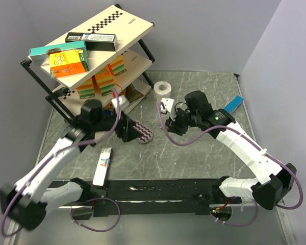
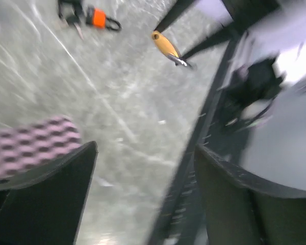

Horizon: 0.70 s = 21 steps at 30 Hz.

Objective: Lock with the key
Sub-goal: Lock the lock.

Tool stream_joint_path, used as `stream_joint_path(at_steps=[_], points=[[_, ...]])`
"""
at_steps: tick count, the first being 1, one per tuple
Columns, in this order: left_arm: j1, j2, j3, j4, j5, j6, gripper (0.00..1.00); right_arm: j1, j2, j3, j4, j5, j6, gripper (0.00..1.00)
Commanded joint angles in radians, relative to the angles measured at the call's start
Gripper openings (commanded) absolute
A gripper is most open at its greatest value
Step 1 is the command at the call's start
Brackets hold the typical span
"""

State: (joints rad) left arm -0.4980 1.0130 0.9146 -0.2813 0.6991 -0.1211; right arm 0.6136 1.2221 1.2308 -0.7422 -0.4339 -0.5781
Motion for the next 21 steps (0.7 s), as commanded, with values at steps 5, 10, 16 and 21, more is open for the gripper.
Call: stream_joint_path(at_steps=[5,10,16,21], points=[[0.009,0.183,0.101,0.192,0.171,-0.614,0.83,0.152,-0.085,-0.09,0.214,0.366,-0.247,0.0],[-0.034,0.214,0.113,0.168,0.1,-0.606,0.73,0.227,-0.076,-0.097,0.224,0.471,-0.275,0.0],[-0.066,0.252,0.113,0.174,0.06,-0.623,0.64,0.248,-0.047,-0.064,0.211,0.5,-0.263,0.0],[-0.07,0.277,0.116,0.223,0.066,-0.653,0.54,0.267,-0.041,-0.054,0.208,0.509,-0.261,0.0]])
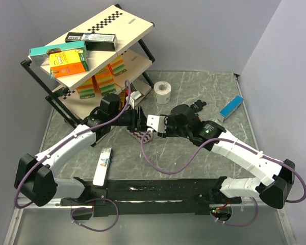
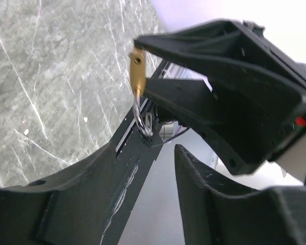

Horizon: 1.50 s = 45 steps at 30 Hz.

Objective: Lock with the key
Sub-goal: Lock the lock.

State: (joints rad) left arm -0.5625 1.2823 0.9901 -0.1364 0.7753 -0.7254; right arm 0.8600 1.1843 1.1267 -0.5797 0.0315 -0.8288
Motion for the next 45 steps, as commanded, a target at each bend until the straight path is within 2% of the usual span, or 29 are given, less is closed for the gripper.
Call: stream_joint_path(at_steps=[1,4,15,21,22,25,26,28,29,30,32,34,39,45], points=[[-0.014,0.012,0.041,0.084,-0.01,-0.058,0.52,0.024,-0.002,0.05,0.046,0.045,-0.009,0.0],[-0.03,0.029,0.042,0.109,-0.014,-0.077,0.46,0.03,0.0,0.051,0.05,0.045,-0.003,0.0],[-0.042,0.091,0.064,0.112,-0.027,-0.115,0.39,0.053,0.003,0.045,0.093,0.102,-0.027,0.0],[-0.042,0.103,0.074,0.104,-0.03,-0.114,0.2,0.06,-0.002,0.044,0.095,0.111,-0.027,0.0],[-0.042,0.106,0.076,0.104,-0.028,-0.111,0.13,0.062,-0.002,0.044,0.093,0.11,-0.027,0.0],[-0.042,0.107,0.076,0.112,-0.022,-0.109,0.01,0.06,0.003,0.059,0.06,0.093,-0.01,0.0],[-0.042,0.104,0.076,0.115,-0.021,-0.106,0.01,0.06,0.006,0.071,0.043,0.084,-0.004,0.08],[-0.042,0.101,0.076,0.116,-0.013,-0.105,0.01,0.062,0.003,0.077,0.008,0.044,0.026,0.42],[-0.04,0.101,0.074,0.116,-0.007,-0.105,0.01,0.06,-0.009,0.079,-0.002,0.025,0.036,0.66],[-0.034,0.1,0.071,0.13,0.005,-0.112,0.01,0.062,-0.012,0.081,-0.011,-0.004,0.049,0.79],[-0.024,0.094,0.055,0.165,0.036,-0.135,0.01,0.056,-0.017,0.094,-0.051,-0.027,0.06,0.95],[-0.016,0.094,0.053,0.172,0.051,-0.132,0.01,0.047,-0.02,0.102,-0.084,-0.105,0.072,0.99],[-0.016,0.074,0.051,0.187,0.111,-0.098,0.01,-0.031,-0.046,0.14,-0.18,-0.296,0.135,1.0],[-0.016,0.049,0.059,0.146,0.151,0.024,0.01,-0.219,-0.08,0.199,-0.241,-0.7,0.247,1.0]])
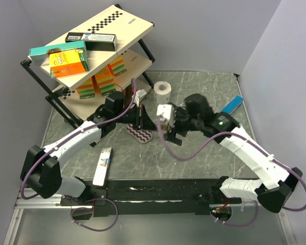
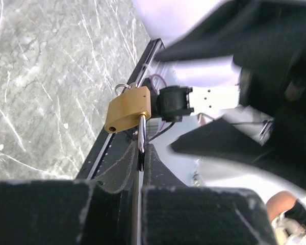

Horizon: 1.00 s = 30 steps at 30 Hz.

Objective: Lock with the key
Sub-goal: Lock the lock.

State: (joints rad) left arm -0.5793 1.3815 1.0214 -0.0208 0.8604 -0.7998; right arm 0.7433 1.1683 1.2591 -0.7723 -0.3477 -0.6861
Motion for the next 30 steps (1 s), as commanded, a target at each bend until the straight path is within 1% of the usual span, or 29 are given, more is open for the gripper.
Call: stream_joint_path(at_steps=[1,2,4,5,6,8,9,10,11,12,14,16,19,20,22,23,24,25,27,30], points=[[0.001,-0.059,0.035,0.025,0.074,0.118,0.01,-0.146,-0.076,0.062,-0.039,-0.362,0.121,1.0],[0.002,-0.064,0.04,0.024,0.078,0.161,0.01,-0.16,-0.102,0.048,-0.03,-0.425,0.141,1.0],[0.001,-0.076,0.057,-0.011,0.08,0.204,0.01,-0.188,-0.13,0.025,-0.006,-0.467,0.177,1.0],[-0.002,-0.079,0.065,-0.027,0.071,0.256,0.01,-0.191,-0.154,0.004,0.001,-0.484,0.187,1.0],[-0.004,-0.084,0.075,-0.078,0.056,0.284,0.01,-0.199,-0.163,-0.004,0.007,-0.522,0.232,1.0],[-0.007,-0.093,0.092,-0.108,0.052,0.339,0.01,-0.226,-0.176,-0.009,0.013,-0.594,0.284,1.0],[-0.007,-0.098,0.089,-0.12,0.051,0.352,0.01,-0.234,-0.18,-0.013,0.018,-0.662,0.325,1.0],[-0.008,-0.117,0.079,-0.12,0.055,0.381,0.01,-0.24,-0.206,-0.038,0.051,-0.683,0.345,1.0],[-0.01,-0.13,0.072,-0.122,0.054,0.402,0.01,-0.254,-0.225,-0.056,0.088,-0.688,0.394,1.0],[-0.014,-0.143,0.062,-0.134,0.048,0.428,0.01,-0.257,-0.242,-0.07,0.105,-0.663,0.401,1.0],[-0.028,-0.182,0.062,-0.157,0.014,0.523,0.01,-0.268,-0.256,-0.069,0.085,-0.643,0.393,1.0],[-0.036,-0.216,0.063,-0.179,-0.003,0.594,0.01,-0.274,-0.237,-0.043,0.082,-0.607,0.428,1.0],[-0.044,-0.223,0.075,-0.188,0.037,0.617,0.01,-0.275,-0.219,-0.024,0.068,-0.561,0.389,1.0],[-0.051,-0.219,0.081,-0.189,0.07,0.613,0.01,-0.277,-0.214,-0.021,0.042,-0.557,0.323,1.0],[-0.065,-0.202,0.1,-0.182,0.075,0.573,0.01,-0.277,-0.196,-0.006,0.001,-0.594,0.237,1.0],[-0.068,-0.197,0.108,-0.177,0.089,0.564,0.01,-0.275,-0.193,-0.006,-0.037,-0.605,0.149,1.0],[-0.071,-0.191,0.115,-0.165,0.086,0.553,0.01,-0.268,-0.19,-0.007,-0.044,-0.608,0.116,1.0],[-0.074,-0.19,0.115,-0.151,0.08,0.524,0.01,-0.266,-0.19,-0.019,-0.042,-0.605,0.094,1.0],[-0.088,-0.193,0.117,-0.122,0.063,0.51,0.01,-0.265,-0.194,-0.035,-0.01,-0.579,0.082,1.0],[-0.102,-0.194,0.118,-0.1,0.06,0.495,0.01,-0.256,-0.191,-0.043,-0.002,-0.588,0.06,1.0]])
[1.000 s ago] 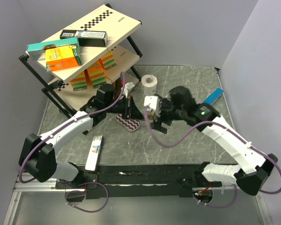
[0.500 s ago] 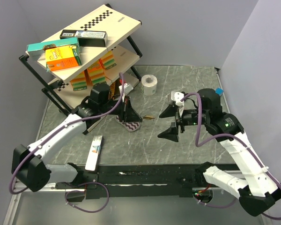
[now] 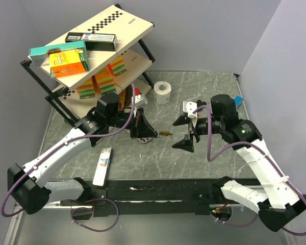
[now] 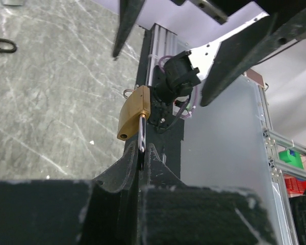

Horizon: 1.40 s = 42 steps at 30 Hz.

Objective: Lock with the key
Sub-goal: Lock the lock.

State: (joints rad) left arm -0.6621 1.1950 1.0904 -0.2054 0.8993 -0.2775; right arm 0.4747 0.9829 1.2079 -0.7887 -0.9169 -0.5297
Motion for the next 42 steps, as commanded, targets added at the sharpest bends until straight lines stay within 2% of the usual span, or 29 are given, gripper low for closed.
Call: stream_joint_path(at_steps=[1,8,12,15,19,23,29,37,42], points=[[-0.024,-0.006,0.049,0.09,0.026,-0.035,0.01,0.024,-0.003,0.01,0.017,-0.02,-0.102,0.98],[-0.051,-0.038,0.028,0.138,0.021,-0.002,0.01,0.061,0.04,0.031,0.019,-0.017,-0.104,0.81],[-0.053,-0.038,0.029,0.144,0.016,-0.014,0.01,0.067,0.051,0.038,0.031,-0.02,-0.093,0.63],[-0.053,-0.038,0.025,0.156,0.018,-0.022,0.01,0.079,0.053,0.038,0.036,-0.004,-0.093,0.53],[-0.053,-0.038,0.014,0.169,0.009,-0.04,0.01,0.087,0.06,0.041,0.045,0.007,-0.095,0.49],[-0.053,-0.035,0.017,0.167,0.02,-0.043,0.01,0.099,0.071,0.056,0.036,-0.007,-0.099,0.37],[-0.051,-0.051,0.022,0.115,-0.011,0.064,0.01,0.102,0.083,0.067,0.008,-0.077,-0.087,0.0],[-0.082,-0.095,-0.003,0.133,-0.071,0.222,0.01,0.102,0.135,0.116,-0.018,-0.215,-0.001,0.0],[-0.094,-0.078,0.029,0.063,-0.043,0.265,0.01,0.1,0.138,0.116,0.014,-0.194,0.037,0.0]])
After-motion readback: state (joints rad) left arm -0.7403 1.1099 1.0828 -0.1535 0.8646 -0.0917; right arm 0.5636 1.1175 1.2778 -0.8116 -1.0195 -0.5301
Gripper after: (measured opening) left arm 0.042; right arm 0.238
